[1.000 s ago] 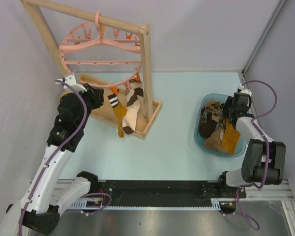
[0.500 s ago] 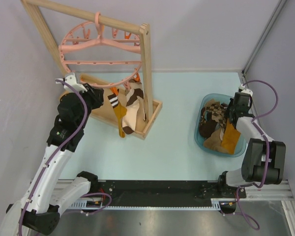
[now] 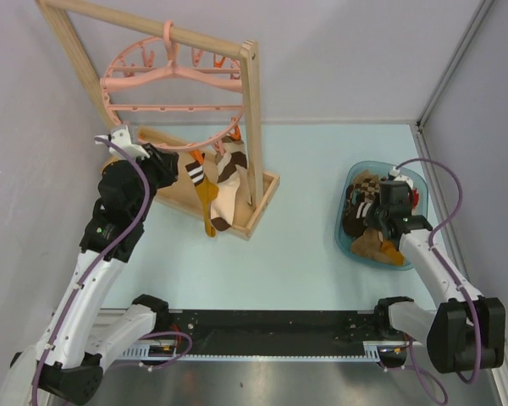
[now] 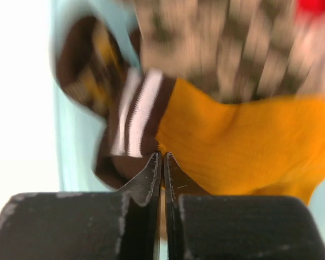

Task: Clip the socks to the hanger
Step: Pick up the sock from the bin.

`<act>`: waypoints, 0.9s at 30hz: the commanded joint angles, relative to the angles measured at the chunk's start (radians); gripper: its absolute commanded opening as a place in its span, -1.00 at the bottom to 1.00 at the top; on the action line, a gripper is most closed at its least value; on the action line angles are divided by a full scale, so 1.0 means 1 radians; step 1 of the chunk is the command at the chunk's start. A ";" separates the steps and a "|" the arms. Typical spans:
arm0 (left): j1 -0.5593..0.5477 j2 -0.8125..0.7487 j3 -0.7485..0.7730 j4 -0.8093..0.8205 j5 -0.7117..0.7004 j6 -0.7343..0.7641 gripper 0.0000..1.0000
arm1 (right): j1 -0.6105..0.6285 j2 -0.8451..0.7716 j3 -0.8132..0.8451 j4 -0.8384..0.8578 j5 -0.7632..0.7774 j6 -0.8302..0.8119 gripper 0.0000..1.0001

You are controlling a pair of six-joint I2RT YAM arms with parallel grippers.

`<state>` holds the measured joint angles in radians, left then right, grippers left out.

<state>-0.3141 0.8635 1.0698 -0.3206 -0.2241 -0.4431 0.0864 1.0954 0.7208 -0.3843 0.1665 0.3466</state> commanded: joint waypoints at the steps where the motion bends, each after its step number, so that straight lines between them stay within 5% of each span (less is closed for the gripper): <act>1: 0.000 -0.015 0.036 0.003 -0.003 0.001 -0.99 | 0.052 -0.040 -0.060 -0.163 -0.041 0.107 -0.90; 8: 0.000 -0.018 0.033 0.002 0.000 0.003 -0.99 | 0.141 -0.159 -0.066 -0.231 -0.096 0.091 -0.16; 13: 0.000 -0.015 0.038 0.000 0.008 0.000 -0.99 | 0.190 -0.200 -0.040 -0.157 0.010 0.013 -0.16; 20: -0.002 -0.017 0.041 -0.011 -0.004 0.006 -0.99 | 0.231 -0.040 0.012 -0.013 0.195 -0.100 -0.16; 27: -0.002 -0.011 0.042 -0.017 -0.008 0.009 -0.99 | 0.231 0.151 0.017 0.094 0.215 -0.144 -0.17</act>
<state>-0.3141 0.8612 1.0737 -0.3260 -0.2119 -0.4431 0.3145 1.1625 0.6983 -0.3752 0.3290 0.2451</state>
